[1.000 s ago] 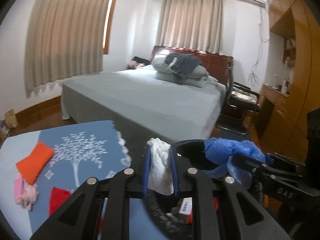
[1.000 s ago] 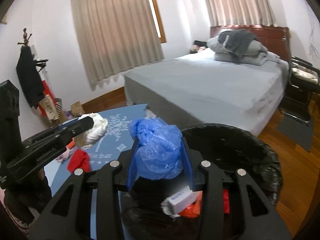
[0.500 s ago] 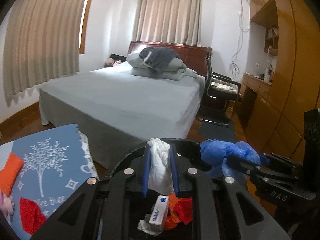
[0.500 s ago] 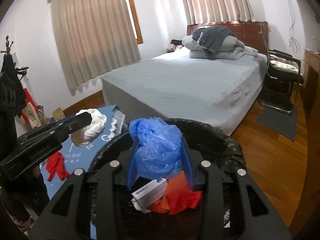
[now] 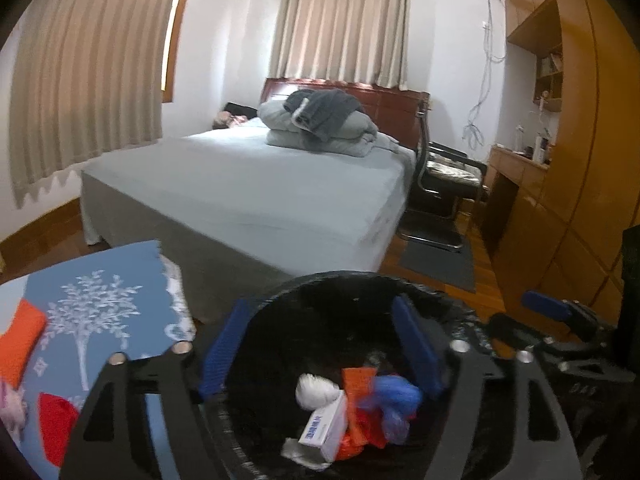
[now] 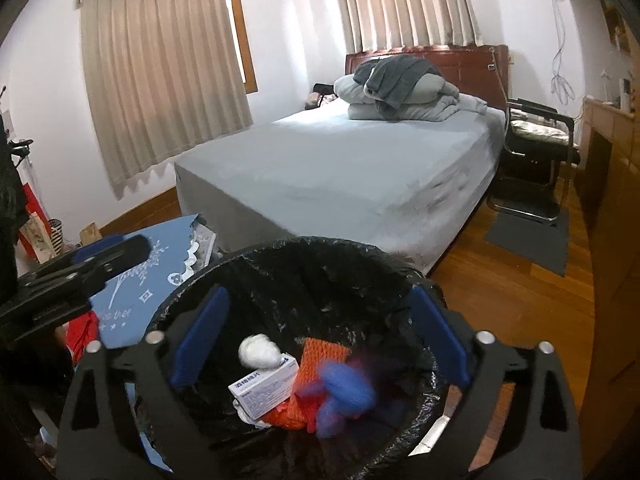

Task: Collect trash
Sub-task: 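Carry the white tissue and blue bag over the black bin and release both, then move both grippers back to the table and grasp the red glove with the right gripper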

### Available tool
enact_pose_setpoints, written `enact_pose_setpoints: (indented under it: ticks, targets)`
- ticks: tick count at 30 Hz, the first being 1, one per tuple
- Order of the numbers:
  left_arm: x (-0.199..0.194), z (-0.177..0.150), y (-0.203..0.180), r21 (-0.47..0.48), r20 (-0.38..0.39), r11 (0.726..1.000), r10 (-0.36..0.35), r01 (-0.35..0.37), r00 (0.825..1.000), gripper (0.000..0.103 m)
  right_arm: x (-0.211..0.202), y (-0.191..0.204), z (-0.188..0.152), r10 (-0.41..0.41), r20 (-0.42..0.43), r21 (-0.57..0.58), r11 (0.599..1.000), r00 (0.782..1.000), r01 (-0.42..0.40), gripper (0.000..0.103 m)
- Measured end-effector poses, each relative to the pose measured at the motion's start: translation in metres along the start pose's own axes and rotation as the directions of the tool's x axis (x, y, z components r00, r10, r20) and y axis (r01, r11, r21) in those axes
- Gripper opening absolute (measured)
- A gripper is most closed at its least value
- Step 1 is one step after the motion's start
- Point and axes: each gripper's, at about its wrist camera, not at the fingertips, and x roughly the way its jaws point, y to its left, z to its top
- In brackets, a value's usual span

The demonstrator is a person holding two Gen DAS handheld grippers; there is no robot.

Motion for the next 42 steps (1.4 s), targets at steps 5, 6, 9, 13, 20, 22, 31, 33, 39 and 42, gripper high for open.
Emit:
enact_pose_setpoints:
  ticks: [5,6,9,13,20,22,31,33,39,42]
  targets:
    - [-0.023,-0.006,0.027,-0.022,0.014,0.996,0.089,-0.088,0.996,0.094,-0.003,0.004,0.004,0.019,0.007,0.015,1.000,1.000,-0.019,0.096]
    - [-0.028,-0.008,0.033,-0.026,0.017,0.994,0.108,-0.107,0.994,0.095,-0.003,0.009,0.004,0.028,0.009,0.011,1.000,1.000,-0.028,0.096]
    - [-0.043,-0.014,0.050,-0.033,0.020,0.987,0.160,-0.160,0.987,0.097,-0.002,0.022,0.006,0.049,0.011,-0.007,0.999,0.999,-0.049,0.097]
    - [-0.062,-0.020,0.073,-0.051,0.023,0.973,0.225,-0.224,0.974,0.097,0.004,0.046,0.006,0.087,0.001,-0.026,0.996,0.996,-0.087,0.097]
    - [-0.094,-0.036,0.115,-0.109,0.028,0.936,0.338,-0.334,0.941,0.097,0.020,0.103,0.006,0.185,-0.031,-0.076,0.980,0.982,-0.186,0.097]
    - [-0.103,-0.041,0.128,-0.123,0.027,0.922,0.372,-0.366,0.928,0.097,0.025,0.121,0.008,0.209,-0.039,-0.090,0.973,0.977,-0.211,0.097]
    - [-0.139,-0.071,0.182,-0.174,-0.001,0.856,0.495,-0.487,0.869,0.097,0.050,0.197,0.000,0.320,-0.110,-0.127,0.935,0.941,-0.332,0.097]
    - [-0.145,-0.078,0.190,-0.171,-0.009,0.842,0.519,-0.512,0.855,0.097,0.055,0.214,-0.004,0.335,-0.123,-0.142,0.926,0.934,-0.351,0.097]
    - [-0.159,-0.101,0.220,-0.196,-0.048,0.800,0.570,-0.568,0.820,0.097,0.076,0.262,-0.019,0.369,-0.179,-0.176,0.900,0.912,-0.399,0.097]
    - [-0.163,-0.109,0.231,-0.208,-0.064,0.785,0.584,-0.583,0.809,0.097,0.084,0.280,-0.027,0.374,-0.203,-0.191,0.891,0.905,-0.411,0.097]
